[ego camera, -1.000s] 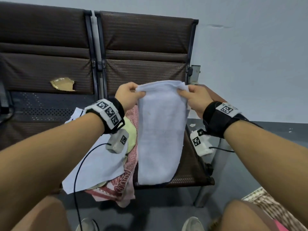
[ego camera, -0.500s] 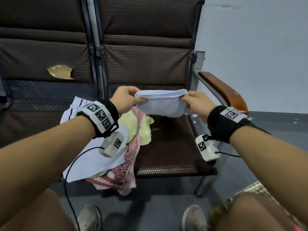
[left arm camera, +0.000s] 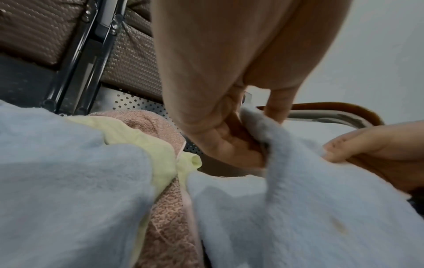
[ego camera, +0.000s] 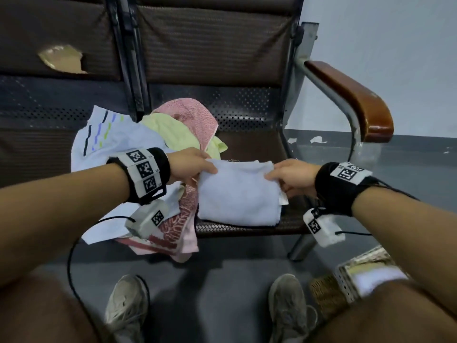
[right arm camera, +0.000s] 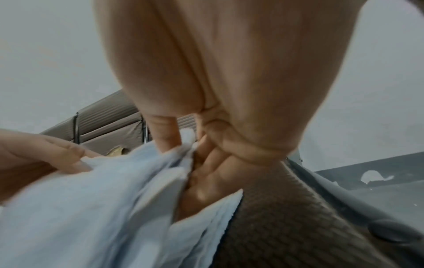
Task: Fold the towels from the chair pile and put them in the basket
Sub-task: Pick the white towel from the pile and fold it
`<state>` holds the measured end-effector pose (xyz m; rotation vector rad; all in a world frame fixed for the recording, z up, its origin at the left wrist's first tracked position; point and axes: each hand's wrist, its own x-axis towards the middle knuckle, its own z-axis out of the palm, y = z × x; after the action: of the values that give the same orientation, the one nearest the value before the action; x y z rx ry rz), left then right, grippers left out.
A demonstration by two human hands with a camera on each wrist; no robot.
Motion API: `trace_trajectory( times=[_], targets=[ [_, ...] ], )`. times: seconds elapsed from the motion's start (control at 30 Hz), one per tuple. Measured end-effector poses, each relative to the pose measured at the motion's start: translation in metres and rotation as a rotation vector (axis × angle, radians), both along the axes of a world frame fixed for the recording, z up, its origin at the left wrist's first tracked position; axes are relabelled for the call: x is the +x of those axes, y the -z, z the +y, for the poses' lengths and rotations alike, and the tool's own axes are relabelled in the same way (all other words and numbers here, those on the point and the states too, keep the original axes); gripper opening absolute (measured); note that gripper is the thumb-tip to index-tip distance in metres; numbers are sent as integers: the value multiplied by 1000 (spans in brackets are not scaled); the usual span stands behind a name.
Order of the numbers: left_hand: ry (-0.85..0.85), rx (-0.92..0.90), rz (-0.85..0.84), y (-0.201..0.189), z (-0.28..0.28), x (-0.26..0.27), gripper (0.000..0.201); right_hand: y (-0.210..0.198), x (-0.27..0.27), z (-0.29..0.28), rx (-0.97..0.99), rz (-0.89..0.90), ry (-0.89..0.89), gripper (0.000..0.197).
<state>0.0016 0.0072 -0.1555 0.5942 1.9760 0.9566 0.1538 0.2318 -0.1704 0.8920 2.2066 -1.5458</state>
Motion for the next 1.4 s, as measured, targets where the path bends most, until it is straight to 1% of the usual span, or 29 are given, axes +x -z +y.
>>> trace_trajectory(
  times=[0.1,0.13,0.23,0.27,0.33,0.37,0.4,0.43,0.47,0.53,0.57,0.6,0.63,0.67,0.73,0.77,0.8,0.83,0.87,0.93,0.97,1.03,1.07,1.17,1.2,1.27,1.3,1.33,1.4],
  targets=[
    [-224,97,35,16,21,-15,4,12,-23,10,27,173,196,12],
    [-278,114,66,23,27,-20,5,17,-31,13,75,199,222,10],
    [-343,74,290,43,38,-30,17,35,-51,20,278,213,190,18],
    [-351,60,326,48,41,-31,22,39,-57,20,330,217,187,19],
    [-368,47,320,55,45,-31,32,44,-63,18,364,224,201,20],
    [-377,47,330,58,46,-31,36,46,-65,16,376,223,194,23],
    [-375,51,365,59,45,-29,36,48,-65,14,410,218,167,28],
    [-364,62,411,60,44,-28,31,49,-64,12,475,214,122,30],
    [-340,81,443,62,41,-25,22,50,-61,10,563,212,57,28],
    [-242,110,419,67,32,-17,10,46,-50,3,744,232,-105,18],
    [-176,110,383,70,26,-13,8,43,-45,-1,790,249,-187,14],
    [-94,95,362,74,20,-9,8,41,-40,-5,786,260,-267,15],
    [-2,61,365,77,14,-7,19,40,-35,-8,754,248,-350,22],
    [93,10,392,81,9,-4,37,41,-29,-11,719,206,-432,38],
    [230,-74,475,85,-1,-1,71,42,-19,-16,687,89,-565,80],
    [261,-82,496,85,-4,0,81,43,-16,-17,693,45,-615,93],
    [277,-78,505,86,-6,2,85,43,-13,-17,707,21,-650,97],
    [286,-70,522,87,-7,3,84,43,-11,-17,732,13,-664,93],
    [286,-64,550,87,-8,4,78,41,-11,-16,760,19,-658,80],
    [284,-48,647,87,-10,4,55,37,-11,-13,811,72,-627,43],
    [279,-43,691,86,-11,4,43,35,-10,-13,828,109,-602,28],
    [221,-14,709,79,-10,3,26,29,-6,-10,819,174,-520,13],
    [177,14,684,75,-9,3,24,28,-3,-7,783,213,-456,11],
    [69,84,577,67,-5,5,39,26,3,3,644,305,-260,16],
    [29,103,511,67,-3,5,39,27,4,5,594,312,-213,18],
    [-65,148,370,70,2,4,33,31,3,8,505,298,-134,23],
    [-115,155,339,73,5,3,29,34,2,9,471,274,-99,25],
    [-165,143,336,75,8,2,27,39,1,9,454,245,-74,27],
    [-248,49,403,79,12,-1,26,47,-3,10,503,176,-64,30]
  ],
)
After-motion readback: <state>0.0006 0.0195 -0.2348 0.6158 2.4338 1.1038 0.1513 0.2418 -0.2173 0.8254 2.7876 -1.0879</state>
